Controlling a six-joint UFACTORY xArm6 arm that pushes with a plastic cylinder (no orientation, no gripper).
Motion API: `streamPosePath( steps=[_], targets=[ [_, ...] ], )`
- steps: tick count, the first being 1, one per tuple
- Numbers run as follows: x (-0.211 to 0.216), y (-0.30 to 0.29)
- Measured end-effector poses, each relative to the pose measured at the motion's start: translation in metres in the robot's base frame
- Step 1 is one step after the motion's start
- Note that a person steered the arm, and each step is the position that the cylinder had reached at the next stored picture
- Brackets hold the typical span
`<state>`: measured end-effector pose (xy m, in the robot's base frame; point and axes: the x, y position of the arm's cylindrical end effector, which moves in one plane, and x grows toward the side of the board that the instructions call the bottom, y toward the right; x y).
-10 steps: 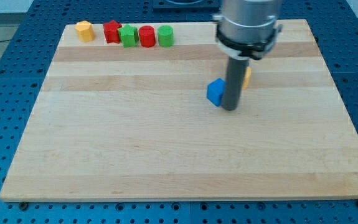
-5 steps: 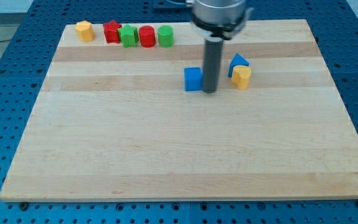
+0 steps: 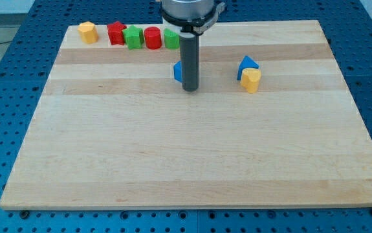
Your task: Move blue cube at center top of the board
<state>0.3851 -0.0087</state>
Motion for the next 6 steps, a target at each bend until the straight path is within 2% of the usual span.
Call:
streamPosePath(
  steps=[2, 4, 6],
  targets=[
    [-0.043, -0.001],
    [-0.025, -0.051],
    [-0.052, -0.009]
  ],
)
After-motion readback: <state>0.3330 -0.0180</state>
